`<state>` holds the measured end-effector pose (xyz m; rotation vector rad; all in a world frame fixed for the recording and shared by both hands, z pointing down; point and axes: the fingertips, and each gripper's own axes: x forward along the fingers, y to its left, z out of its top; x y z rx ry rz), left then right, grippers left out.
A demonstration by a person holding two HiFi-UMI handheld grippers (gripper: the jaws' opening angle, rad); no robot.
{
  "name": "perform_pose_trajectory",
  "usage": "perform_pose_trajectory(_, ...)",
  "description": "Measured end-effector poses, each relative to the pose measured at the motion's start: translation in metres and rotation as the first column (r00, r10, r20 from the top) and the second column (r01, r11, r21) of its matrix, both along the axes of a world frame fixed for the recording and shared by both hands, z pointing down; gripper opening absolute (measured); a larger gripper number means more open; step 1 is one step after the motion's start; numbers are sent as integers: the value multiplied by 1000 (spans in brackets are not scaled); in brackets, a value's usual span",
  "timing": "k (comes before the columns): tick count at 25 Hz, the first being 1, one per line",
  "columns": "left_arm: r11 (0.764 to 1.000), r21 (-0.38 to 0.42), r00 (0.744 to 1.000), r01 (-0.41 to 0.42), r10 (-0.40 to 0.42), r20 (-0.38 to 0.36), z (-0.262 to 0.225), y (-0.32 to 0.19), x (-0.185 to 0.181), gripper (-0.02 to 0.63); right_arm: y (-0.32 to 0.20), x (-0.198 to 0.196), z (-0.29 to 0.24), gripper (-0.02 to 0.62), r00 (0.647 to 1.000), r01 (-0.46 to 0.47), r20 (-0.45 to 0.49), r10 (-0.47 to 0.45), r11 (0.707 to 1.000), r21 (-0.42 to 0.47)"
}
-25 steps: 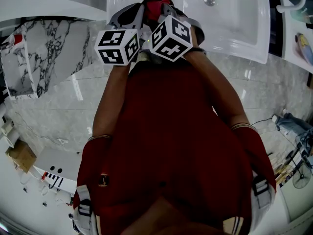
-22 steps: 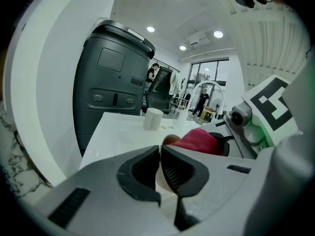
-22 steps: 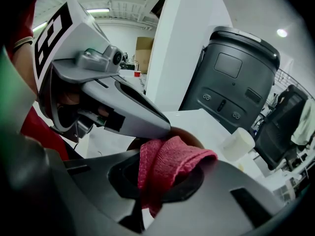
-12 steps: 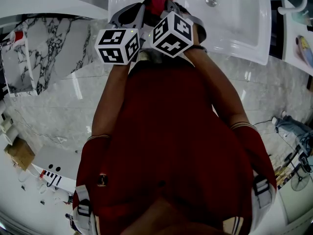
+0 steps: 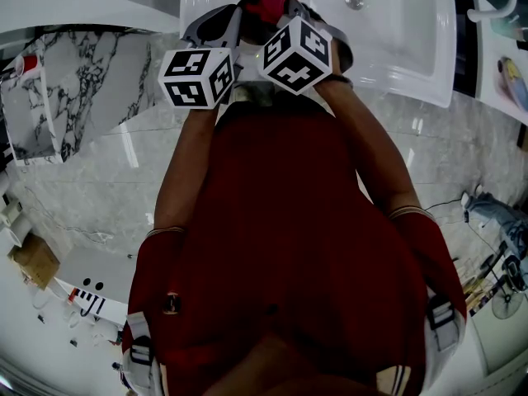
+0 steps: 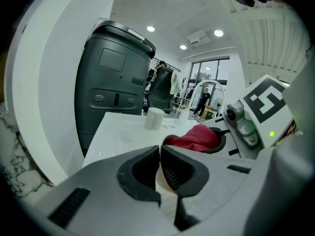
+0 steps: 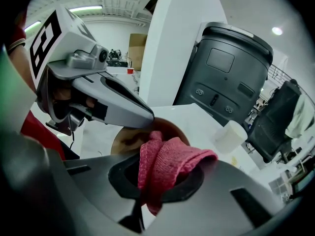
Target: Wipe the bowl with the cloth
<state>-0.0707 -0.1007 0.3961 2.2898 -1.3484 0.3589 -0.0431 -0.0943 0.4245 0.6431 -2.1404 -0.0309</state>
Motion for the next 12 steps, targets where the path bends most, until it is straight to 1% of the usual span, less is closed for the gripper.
perform_pose_trajectory(12, 1000, -5, 1000, 8, -8, -9, 0, -2, -1, 21, 16, -4, 6, 29, 999, 46, -14, -46, 998, -46)
